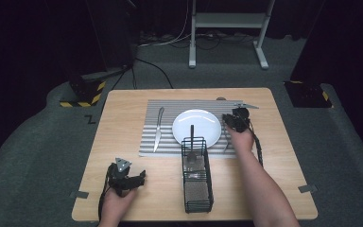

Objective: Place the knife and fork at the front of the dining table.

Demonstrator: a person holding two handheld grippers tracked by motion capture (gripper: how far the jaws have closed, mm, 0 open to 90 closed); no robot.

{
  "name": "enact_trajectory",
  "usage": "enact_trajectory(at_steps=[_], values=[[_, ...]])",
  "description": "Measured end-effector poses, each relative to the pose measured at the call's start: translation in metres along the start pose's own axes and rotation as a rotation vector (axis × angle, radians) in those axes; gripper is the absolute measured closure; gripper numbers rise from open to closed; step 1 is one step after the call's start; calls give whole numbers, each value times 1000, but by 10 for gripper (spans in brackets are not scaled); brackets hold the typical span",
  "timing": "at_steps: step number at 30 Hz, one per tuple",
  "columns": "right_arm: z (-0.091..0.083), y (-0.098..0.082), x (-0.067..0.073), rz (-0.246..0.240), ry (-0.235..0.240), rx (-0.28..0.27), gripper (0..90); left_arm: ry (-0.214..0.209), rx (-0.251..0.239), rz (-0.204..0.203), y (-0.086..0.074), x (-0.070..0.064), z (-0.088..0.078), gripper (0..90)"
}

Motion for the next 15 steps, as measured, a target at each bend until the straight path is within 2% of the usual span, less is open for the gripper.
enact_trajectory(at_steps=[4,8,10,15], values=[[-11,-3,3,-18,0,-7,739,1,0,0,0,0,0,136],[-28,-10,11,-58,7,-17,752,2,-1,0,0,0,0,136],[-38,-16,13,-88,-12,-21,766,2,-1,0,0,0,0,136],[-63,-32,16,-107,-27,-23,799,1,0,0,0,0,0,136]])
Point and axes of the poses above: each handheld gripper's, and its own axes: z roughly forward along the jaws, y roughly out of its top, x roughly to its left, the point moved 10 cm from there along z, roughly forward along the jaws, and after that the axes turned 3 degrees about -y, right-handed, at the moved point
